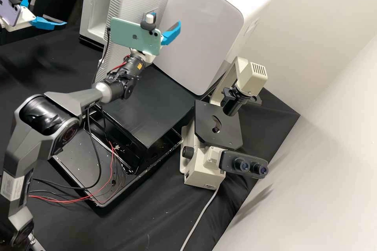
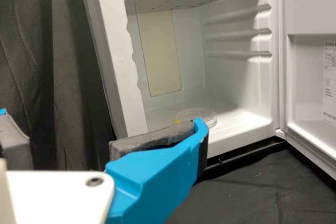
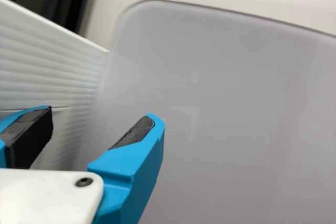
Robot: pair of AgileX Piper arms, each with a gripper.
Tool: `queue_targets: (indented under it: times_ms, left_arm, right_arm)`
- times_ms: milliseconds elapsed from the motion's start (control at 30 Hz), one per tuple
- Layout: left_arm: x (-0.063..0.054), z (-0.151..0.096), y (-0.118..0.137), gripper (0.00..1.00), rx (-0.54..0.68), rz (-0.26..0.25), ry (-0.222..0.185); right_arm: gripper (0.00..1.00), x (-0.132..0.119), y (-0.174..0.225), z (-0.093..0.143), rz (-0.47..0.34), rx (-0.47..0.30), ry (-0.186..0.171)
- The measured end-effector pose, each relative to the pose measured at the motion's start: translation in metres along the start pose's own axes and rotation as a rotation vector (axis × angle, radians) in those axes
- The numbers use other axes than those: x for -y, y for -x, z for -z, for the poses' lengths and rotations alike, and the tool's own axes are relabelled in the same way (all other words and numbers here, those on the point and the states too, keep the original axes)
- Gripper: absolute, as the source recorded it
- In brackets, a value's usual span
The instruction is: Close the incubator door
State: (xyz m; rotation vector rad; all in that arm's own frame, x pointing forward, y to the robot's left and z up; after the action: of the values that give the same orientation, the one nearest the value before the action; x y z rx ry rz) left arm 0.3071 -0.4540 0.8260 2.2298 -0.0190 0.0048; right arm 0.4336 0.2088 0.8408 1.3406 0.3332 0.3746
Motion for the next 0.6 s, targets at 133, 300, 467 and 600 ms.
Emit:
queue_targets:
  times_ms: [133,300,467,600]
  left_arm:
    - [0.000,0.000,0.000,1.00,0.000,0.000,0.000]
    - [0.000,0.000,0.000,1.00,0.000,0.000,0.000]
    - [0.000,0.000,0.000,1.00,0.000,0.000,0.000]
    - [0.000,0.000,0.000,1.00,0.000,0.000,0.000]
  right_arm:
    - [0.00,0.002,-0.009,0.015,0.011,-0.013,0.015]
    - [0.00,0.006,-0.021,0.033,0.033,-0.033,0.033]
    - [0.00,0.012,-0.031,0.051,0.068,-0.061,0.051]
    - [0.00,0.014,-0.042,0.065,0.084,-0.094,0.078]
